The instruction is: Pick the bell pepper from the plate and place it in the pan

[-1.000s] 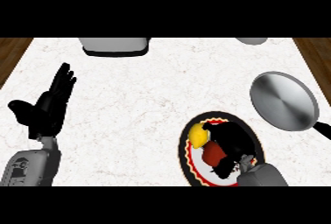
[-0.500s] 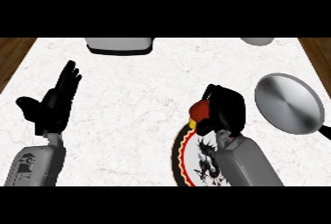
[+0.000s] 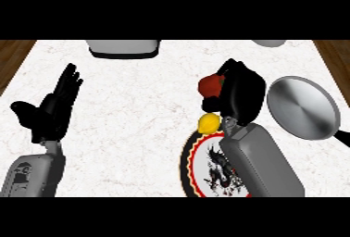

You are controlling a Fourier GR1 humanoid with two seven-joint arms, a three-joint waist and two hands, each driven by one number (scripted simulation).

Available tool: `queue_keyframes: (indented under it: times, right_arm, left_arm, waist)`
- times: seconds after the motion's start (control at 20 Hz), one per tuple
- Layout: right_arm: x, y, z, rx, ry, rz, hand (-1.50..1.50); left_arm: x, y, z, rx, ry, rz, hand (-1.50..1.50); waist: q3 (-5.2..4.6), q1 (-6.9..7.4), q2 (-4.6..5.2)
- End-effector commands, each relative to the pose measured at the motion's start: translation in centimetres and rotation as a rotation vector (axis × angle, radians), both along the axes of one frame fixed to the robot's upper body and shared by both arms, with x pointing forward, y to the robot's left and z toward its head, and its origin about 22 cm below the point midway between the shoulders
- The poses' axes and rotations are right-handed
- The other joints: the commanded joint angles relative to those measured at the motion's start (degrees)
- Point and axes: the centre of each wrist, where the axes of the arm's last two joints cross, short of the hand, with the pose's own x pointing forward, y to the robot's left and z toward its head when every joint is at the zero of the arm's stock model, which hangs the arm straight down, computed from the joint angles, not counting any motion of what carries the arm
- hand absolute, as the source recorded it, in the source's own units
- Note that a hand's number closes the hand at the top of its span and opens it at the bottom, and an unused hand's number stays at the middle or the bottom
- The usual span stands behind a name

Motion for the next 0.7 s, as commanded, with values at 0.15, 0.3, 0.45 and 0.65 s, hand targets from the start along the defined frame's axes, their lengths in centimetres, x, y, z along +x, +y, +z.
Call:
queue_keyframes:
  times: [0.15,0.3,0.45,0.65]
  right_arm:
    - [1.8,-4.3,2.0,0.231,-0.206,-0.124,1.50]
    - [3.1,-10.6,0.6,0.217,-0.196,-0.167,1.50]
    - [2.2,-16.4,-1.3,0.107,-0.165,-0.199,1.50]
    - [2.9,-22.5,-4.2,0.091,-0.166,-0.251,1.50]
  left_arm:
    - [-0.7,1.2,-1.2,-0.006,0.004,-0.001,0.00]
    - [-0.8,0.5,0.0,-0.010,-0.011,0.007,0.00]
    - [-1.4,-0.5,-1.5,-0.004,-0.002,0.025,0.00]
    - [-0.4,0.3,-0.9,0.004,-0.006,0.004,0.00]
  waist:
    - [0.01,-0.49,0.08]
    - [0.03,-0.40,0.03]
    - [0.03,-0.79,0.02]
    - [0.06,-0.42,0.23]
